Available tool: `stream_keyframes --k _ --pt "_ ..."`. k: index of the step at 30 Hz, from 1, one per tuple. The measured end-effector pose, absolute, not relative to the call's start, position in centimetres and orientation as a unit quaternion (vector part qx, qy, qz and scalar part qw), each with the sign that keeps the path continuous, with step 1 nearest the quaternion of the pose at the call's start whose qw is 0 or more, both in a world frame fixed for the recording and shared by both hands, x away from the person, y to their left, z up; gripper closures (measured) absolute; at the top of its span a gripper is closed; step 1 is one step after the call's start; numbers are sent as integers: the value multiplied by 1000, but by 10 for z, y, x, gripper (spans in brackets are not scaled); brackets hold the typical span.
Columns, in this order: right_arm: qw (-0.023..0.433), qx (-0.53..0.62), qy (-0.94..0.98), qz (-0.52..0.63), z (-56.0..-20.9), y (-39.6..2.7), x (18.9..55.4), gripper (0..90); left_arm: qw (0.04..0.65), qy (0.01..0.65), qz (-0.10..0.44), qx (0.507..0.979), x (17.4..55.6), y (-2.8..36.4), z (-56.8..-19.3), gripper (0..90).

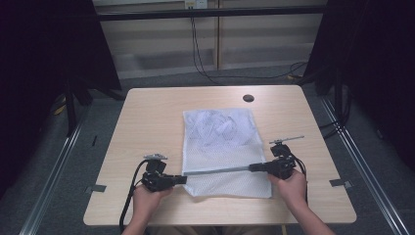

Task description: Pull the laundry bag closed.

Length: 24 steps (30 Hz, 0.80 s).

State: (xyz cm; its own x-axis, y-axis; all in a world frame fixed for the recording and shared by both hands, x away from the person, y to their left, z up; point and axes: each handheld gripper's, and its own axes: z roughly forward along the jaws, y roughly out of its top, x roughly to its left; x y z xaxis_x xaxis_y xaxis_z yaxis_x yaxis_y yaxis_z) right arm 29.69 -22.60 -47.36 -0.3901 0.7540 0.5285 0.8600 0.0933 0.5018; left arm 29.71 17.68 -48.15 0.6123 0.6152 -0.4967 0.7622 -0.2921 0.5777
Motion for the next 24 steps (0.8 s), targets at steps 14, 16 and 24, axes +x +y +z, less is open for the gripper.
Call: stream_keyframes --k 14,16,24 --pt "68 -552 -733 -391 -474 -230 296 873 410 431 -88 799 297 177 -482 879" --pt "67 -551 -734 -390 -474 -230 296 873 411 430 -89 799 297 177 -482 878" --pt "67 -550 -735 -391 -474 -231 295 873 411 429 -90 799 297 176 -481 878"
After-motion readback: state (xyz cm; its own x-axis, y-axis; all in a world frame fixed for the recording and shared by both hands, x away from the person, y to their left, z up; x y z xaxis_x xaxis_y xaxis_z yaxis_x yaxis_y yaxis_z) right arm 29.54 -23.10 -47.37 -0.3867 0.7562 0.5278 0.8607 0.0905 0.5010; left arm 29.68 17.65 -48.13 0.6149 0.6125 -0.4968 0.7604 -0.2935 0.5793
